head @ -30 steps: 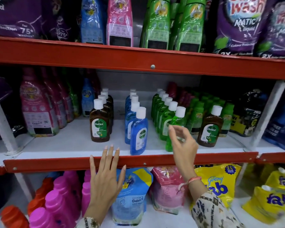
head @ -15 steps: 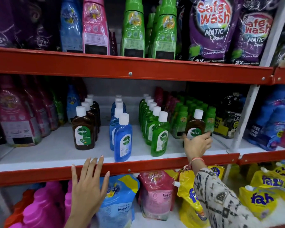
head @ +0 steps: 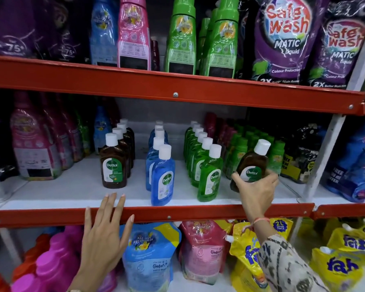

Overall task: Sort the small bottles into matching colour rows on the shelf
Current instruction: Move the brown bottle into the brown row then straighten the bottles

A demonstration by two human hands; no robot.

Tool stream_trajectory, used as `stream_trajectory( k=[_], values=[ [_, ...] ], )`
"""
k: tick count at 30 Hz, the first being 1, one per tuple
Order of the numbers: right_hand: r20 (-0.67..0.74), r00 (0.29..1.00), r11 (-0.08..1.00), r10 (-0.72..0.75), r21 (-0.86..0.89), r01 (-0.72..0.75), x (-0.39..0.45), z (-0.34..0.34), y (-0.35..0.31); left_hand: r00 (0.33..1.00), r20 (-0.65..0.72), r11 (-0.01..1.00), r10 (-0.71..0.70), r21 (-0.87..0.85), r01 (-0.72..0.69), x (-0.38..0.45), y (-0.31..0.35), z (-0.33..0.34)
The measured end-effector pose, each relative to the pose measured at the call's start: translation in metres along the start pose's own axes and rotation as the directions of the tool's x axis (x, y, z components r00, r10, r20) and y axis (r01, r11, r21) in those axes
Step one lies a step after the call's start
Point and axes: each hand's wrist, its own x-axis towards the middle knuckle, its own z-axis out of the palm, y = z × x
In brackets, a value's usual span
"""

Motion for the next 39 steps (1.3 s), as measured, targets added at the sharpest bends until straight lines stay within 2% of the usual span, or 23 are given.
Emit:
stream_trajectory(
  k=[3,7,15,23,30,34,36,39],
  values=[
    [0.051,0.996,0.998,-0.067,0.022,0.066,-0.032,-0.016,-0.033,0.999,0.001,0.999,-0.041,0.011,0.041,0.003,-0.019,-0.007],
    [0.158,0.976,0.978,-0.152,0.166,0.126,-0.085,-0.018,-0.083,0.997,0.032,0.997,-0.068,0.038,0.066,0.009,-0.045,-0.016],
    [0.329,0.903,0.927,-0.277,0.34,0.16,-0.183,0.032,-0.148,0.995,0.082,0.995,-0.059,0.091,0.051,0.007,-0.095,-0.035],
    [0.489,0.831,0.962,-0.265,0.195,0.193,-0.235,0.106,-0.154,0.983,0.18,0.997,-0.023,0.076,0.009,0.001,-0.125,-0.042],
    [0.52,0.825,0.975,-0.222,0.101,0.199,-0.247,0.13,-0.153,0.985,0.167,0.999,0.032,0.023,-0.036,0.002,-0.13,-0.04],
    [0.52,0.824,0.973,-0.226,0.08,0.216,-0.247,0.13,-0.148,0.981,0.183,0.994,-0.058,-0.076,0.073,0.006,-0.12,-0.044],
    [0.542,0.806,0.971,-0.237,0.094,0.222,-0.246,0.129,-0.145,0.967,0.229,0.972,-0.107,-0.182,0.151,0.011,-0.111,-0.051],
    [0.636,0.748,0.982,-0.189,0.136,0.132,-0.24,0.125,-0.14,0.934,0.335,0.845,-0.128,-0.455,0.279,0.024,-0.09,-0.066]
  ],
)
